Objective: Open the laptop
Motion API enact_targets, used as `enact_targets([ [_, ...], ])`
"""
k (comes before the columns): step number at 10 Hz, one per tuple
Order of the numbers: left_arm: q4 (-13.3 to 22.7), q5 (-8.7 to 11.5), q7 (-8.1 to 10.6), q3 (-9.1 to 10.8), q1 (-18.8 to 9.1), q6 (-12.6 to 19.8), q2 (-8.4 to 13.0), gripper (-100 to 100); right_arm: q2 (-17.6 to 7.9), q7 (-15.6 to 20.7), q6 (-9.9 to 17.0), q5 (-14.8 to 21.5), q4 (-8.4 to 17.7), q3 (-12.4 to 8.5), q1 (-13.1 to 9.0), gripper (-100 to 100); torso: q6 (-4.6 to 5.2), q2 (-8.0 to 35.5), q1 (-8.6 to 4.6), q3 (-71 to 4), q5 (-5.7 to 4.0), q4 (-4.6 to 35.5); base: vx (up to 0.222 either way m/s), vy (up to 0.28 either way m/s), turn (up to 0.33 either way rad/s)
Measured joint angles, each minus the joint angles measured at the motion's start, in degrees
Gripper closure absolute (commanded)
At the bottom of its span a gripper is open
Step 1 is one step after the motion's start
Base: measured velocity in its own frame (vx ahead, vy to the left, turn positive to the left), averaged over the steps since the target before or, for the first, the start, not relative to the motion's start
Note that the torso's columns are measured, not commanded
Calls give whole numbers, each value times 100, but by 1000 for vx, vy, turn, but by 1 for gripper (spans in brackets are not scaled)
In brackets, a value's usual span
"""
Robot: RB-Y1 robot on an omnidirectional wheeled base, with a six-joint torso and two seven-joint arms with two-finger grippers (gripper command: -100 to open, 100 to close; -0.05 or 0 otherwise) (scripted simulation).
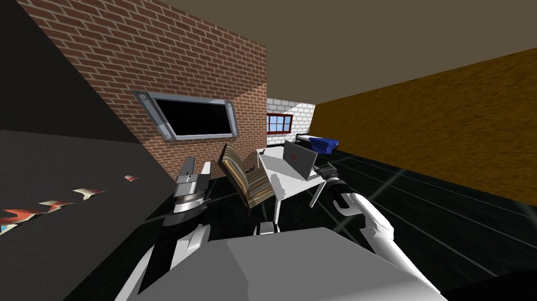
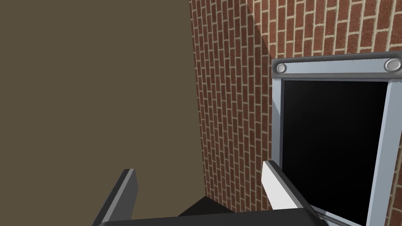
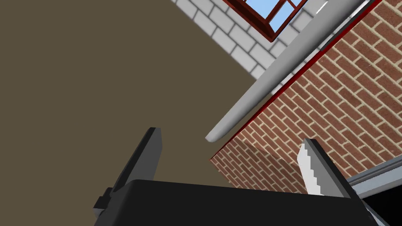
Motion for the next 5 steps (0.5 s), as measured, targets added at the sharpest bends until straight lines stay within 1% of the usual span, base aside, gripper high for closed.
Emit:
enact_targets([
  [1, 0, 0, 0, 0, 0, 0, 0, 0, -44, 116, -3, 98, 102, -55, -28, -100, -1, 2, 1, 1, -1, 0, 47, 105, 19],
  [2, 0, 0, 0, 0, 0, 0, 0, 0, -163, 210, 9, 160, 220, -101, -74, -100, 0, 5, -6, 3, -1, 1, 47, 84, 28],
  [3, 0, 0, 0, 0, 0, 0, 0, 0, -231, 302, 13, 234, 301, -154, -87, -100, 0, 6, -8, 4, -3, 2, 38, 86, 18],
  [4, 0, 0, 0, 0, 0, 0, 0, 0, -331, 386, 41, 294, 382, -180, -117, -100, 0, 9, -2, 5, -1, 2, 54, 137, 23],
  [5, 0, 0, 0, 0, 0, 0, 0, 0, -427, 499, 27, 393, 546, -257, -181, -100, -1, 3, 17, 2, 4, 1, 45, 127, 10],
])
